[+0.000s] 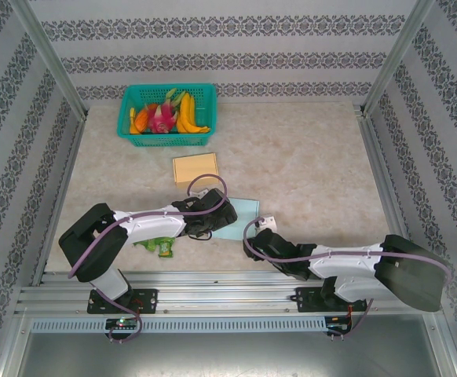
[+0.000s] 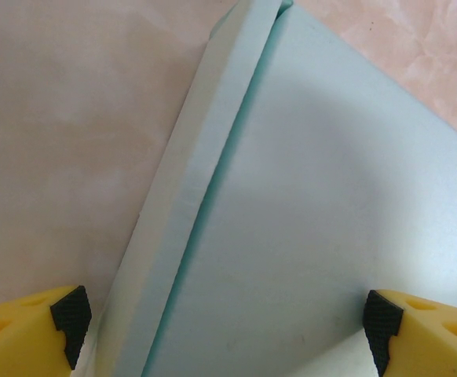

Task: Fold the paper box

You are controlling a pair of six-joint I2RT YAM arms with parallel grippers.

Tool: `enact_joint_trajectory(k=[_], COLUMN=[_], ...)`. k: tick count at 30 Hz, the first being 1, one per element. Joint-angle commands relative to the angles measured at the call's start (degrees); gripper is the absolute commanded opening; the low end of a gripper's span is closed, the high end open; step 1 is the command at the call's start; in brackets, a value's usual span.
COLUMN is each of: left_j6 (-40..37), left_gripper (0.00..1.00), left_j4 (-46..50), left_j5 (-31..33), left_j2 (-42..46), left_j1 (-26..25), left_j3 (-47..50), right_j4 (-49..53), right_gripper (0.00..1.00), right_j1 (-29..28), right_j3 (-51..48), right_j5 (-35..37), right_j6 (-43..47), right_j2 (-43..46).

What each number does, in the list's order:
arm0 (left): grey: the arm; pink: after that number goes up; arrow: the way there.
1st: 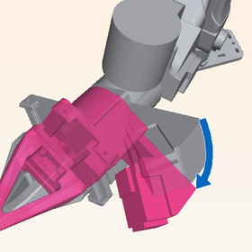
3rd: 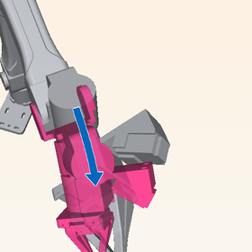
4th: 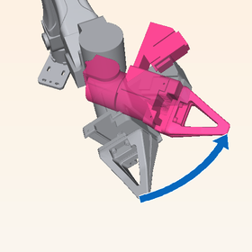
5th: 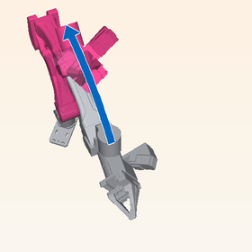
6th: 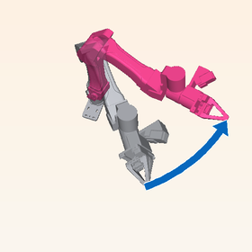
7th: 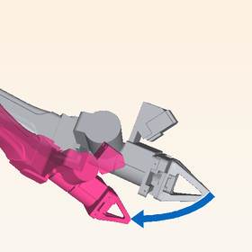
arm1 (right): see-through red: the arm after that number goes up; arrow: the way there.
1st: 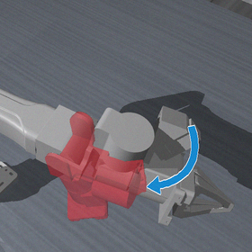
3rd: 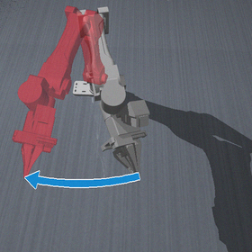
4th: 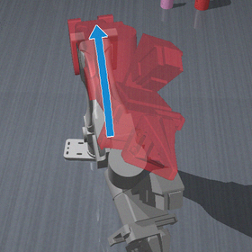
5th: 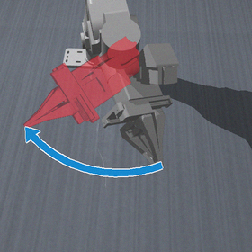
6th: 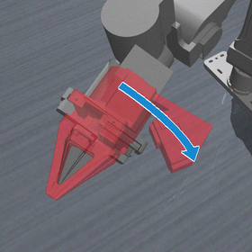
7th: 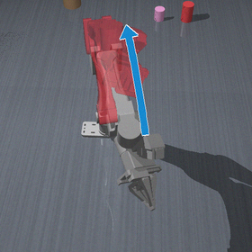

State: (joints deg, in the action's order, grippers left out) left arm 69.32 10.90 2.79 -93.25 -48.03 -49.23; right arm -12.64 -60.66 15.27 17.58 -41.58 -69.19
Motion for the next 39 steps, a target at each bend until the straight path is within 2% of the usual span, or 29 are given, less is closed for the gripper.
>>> enact_joint_trajectory(k=[1,8,15,24,31,39], left_j6=[0.2,0.4,0.4,0.4,0.3,-0.1], left_gripper=[0.91,0.91,0.91,0.91,0.91,0.91], left_j4=[4.3,4.2,4.3,4.2,3.9,3.7], left_j5=[0.4,0.5,0.4,0.2,-0.2,-0.9], left_j2=[-0.4,-0.6,-0.6,-0.8,-1.5,-1.9], left_j1=[-0.3,-0.3,-0.3,-0.4,-0.3,-0.5], left_j3=[1.9,1.9,1.9,1.9,1.6,1.0], right_j4=[1.8,4.7,7.9,5.0,3.9,2.6], right_gripper=[0.46,0.47,0.43,0.40,0.38,0.38], right_j1=[-0.9,-1.9,-2.1,-1.7,-0.8,0.9], right_j3=[0.6,0.6,1.4,2.8,4.1,8.0], right_j5=[2.6,2.5,3.6,4.9,9.6,9.3], right_j6=[1.0,1.0,1.1,2.0,3.3,5.2], right_j2=[2.1,6.4,7.3,1.9,-2.8,-9.6])
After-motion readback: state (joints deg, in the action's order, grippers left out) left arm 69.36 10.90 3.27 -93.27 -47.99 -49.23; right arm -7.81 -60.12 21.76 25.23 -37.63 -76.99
